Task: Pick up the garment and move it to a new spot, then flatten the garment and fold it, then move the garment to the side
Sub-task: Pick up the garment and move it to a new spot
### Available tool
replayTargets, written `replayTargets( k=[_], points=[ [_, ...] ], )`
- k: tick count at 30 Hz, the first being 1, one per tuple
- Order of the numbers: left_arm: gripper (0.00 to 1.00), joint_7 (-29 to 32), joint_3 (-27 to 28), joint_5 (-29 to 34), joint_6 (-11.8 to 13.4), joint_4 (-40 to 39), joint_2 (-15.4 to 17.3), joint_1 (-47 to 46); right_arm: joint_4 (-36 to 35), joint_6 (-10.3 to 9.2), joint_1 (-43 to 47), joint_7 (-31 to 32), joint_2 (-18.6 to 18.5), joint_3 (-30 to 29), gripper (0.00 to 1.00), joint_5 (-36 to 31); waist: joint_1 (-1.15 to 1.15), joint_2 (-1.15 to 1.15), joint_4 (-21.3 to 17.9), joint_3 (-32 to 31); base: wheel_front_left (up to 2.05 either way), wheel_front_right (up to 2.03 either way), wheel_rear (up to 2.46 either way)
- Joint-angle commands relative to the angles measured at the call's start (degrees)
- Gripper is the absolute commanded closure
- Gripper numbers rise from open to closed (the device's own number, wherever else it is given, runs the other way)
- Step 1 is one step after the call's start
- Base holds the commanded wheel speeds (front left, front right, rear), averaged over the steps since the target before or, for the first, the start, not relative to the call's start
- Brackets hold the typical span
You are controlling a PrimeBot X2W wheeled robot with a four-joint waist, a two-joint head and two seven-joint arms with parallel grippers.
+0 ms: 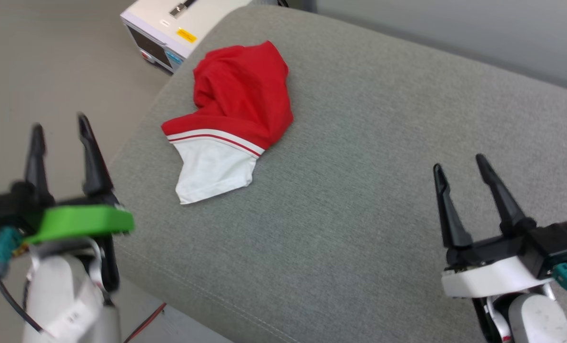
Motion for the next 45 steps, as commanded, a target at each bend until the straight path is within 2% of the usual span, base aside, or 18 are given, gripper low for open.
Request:
replayTargets(
  k=[1,5,9,11,15,18,21,24,28,34,40,45],
  points=[
    [0.0,-0.34,1.56,0.0,-1.38,0.76,0.51,-3.82,-0.79,-0.04,-1.58,-0.52,-0.96,-0.14,0.0,-0.41,0.0,0.0,-3.68,4.9,0.0,0.0,0.0],
    [0.0,-0.34,4.6,-0.39,-4.17,4.78,3.08,-12.65,-2.44,-0.04,-3.81,-0.52,-2.77,-0.28,0.0,-1.06,0.0,0.0,-6.09,9.28,0.0,0.0,0.0],
    [0.0,-0.34,5.37,-2.45,-5.56,9.45,6.59,-20.22,-4.31,-0.04,-5.9,-0.52,-4.13,-0.29,0.0,-1.92,0.0,0.0,-8.25,13.38,0.0,0.0,0.0],
    [0.0,-0.34,4.33,-3.71,-5.78,12.81,8.59,-23.05,-5.13,-0.04,-6.65,-0.52,-4.52,-0.59,0.0,-2.17,0.0,0.0,-8.82,14.63,0.0,0.0,0.0],
    [0.0,0.83,-3.66,-10.23,-5.87,21.79,15.39,-29.28,-6.86,-0.04,-7.85,-0.52,-5.52,-0.69,0.0,-2.69,0.0,0.0,-9.89,17.06,0.0,0.0,0.0],
    [0.0,6.54,-10.37,-17.36,-5.88,26.2,19.94,-33.53,-8.06,-0.04,-8.65,-0.52,-6.14,-0.83,0.0,-3.14,0.0,0.0,-10.25,18.3,0.0,0.0,0.0],
    [0.0,13.58,-15.34,-25.16,-5.89,28.25,23.05,-36.55,-8.89,-0.04,-9.37,-0.52,-6.54,-0.98,0.0,-3.35,0.0,0.0,-10.55,19.28,0.0,0.0,0.0],
    [0.0,24.28,-20.17,-33.47,-5.89,29.46,25.57,-38.67,-9.49,-0.04,-9.79,-0.52,-6.9,-1.09,0.0,-3.46,0.0,0.0,-10.78,20.04,0.0,0.0,0.0],
    [0.0,36.42,-25.88,-40.39,-5.89,29.29,28.89,-40.45,-9.82,-0.04,-10.02,-0.52,-7.35,-1.29,0.0,-3.66,0.0,0.0,-11.03,21.05,0.0,0.0,0.0],
    [0.0,49.13,-33.39,-44.88,-5.89,30.21,31.59,-42.29,-10.11,-0.04,-10.61,-0.52,-7.91,-1.25,0.0,-3.8,0.0,0.0,-11.7,22.76,0.0,0.0,0.0],
    [0.0,54.87,-38.74,-45.34,-5.9,35.05,31.32,-43.78,-10.35,-0.04,-11.69,-0.52,-8.12,-1.07,0.0,-3.8,0.0,0.0,-12.81,24.45,0.0,0.0,0.0],
    [0.0,56.88,-42.61,-45.15,-5.9,39.49,29.56,-43.8,-10.53,-0.04,-12.28,-0.52,-7.95,-1.37,0.0,-3.58,0.0,0.0,-13.49,25.42,0.0,0.0,0.0]
  ],
)
